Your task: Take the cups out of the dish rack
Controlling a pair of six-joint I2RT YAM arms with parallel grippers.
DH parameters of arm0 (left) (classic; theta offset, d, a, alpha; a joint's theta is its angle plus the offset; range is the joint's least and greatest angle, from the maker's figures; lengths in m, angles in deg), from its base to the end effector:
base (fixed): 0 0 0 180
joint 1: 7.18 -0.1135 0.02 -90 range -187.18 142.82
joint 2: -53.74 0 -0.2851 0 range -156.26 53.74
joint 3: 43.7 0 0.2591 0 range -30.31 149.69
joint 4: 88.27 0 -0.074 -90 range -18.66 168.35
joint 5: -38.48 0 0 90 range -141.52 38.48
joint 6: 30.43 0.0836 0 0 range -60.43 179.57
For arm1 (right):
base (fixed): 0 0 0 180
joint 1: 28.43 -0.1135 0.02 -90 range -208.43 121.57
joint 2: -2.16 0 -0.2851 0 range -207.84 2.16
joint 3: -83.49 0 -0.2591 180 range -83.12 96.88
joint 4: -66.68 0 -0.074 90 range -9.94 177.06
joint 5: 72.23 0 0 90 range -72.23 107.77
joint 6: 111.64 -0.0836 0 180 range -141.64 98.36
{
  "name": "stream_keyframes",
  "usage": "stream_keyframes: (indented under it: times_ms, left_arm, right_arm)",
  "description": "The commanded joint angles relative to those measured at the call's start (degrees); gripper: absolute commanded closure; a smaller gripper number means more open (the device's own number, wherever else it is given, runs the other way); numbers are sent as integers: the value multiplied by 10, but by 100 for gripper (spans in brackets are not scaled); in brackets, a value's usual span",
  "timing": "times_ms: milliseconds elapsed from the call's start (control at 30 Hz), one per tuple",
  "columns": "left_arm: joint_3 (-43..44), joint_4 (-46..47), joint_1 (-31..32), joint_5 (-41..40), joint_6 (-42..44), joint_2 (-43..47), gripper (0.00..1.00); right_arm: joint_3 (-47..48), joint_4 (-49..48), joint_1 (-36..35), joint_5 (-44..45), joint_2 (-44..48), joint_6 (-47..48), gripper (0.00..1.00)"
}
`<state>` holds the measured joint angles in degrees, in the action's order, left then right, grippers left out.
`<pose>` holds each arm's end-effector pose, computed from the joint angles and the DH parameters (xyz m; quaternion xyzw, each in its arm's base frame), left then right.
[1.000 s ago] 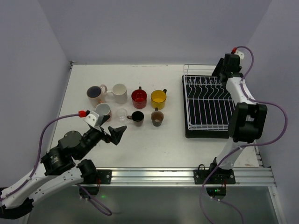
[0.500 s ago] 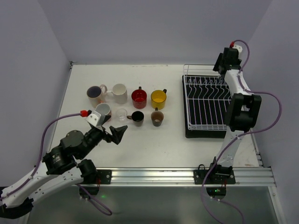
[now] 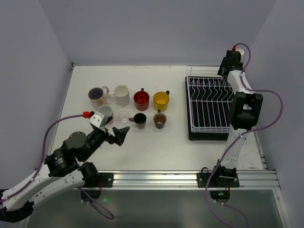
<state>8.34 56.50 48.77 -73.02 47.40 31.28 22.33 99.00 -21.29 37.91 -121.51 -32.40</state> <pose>0.0998 -0.0930 0.3354 0.1552 0.7223 -0.2549 0.6239 0.5499 -0.0979 0.2369 0.2140 0.8589 -0.1427 0.4429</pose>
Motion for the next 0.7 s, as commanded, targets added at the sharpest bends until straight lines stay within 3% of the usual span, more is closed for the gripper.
stream_keyframes:
  times_ms: [0,167,300,467,667]
  left_arm:
    - [-1,31,-7,-9,15,-7,0]
    - [-1,34,-24,6,16,-12,0]
    - [-1,35,-29,8,15,-13,0]
    - [0,37,-37,13,16,-13,0]
    - [1,39,-51,37,16,-22,0]
  right_arm:
    - [41,7,1,-3,-7,13,40]
    - [71,23,2,4,-22,9,41]
    - [66,27,3,9,-19,0,69]
    - [22,-14,3,7,29,-4,79]
    - [-16,-50,2,-13,107,-17,84]
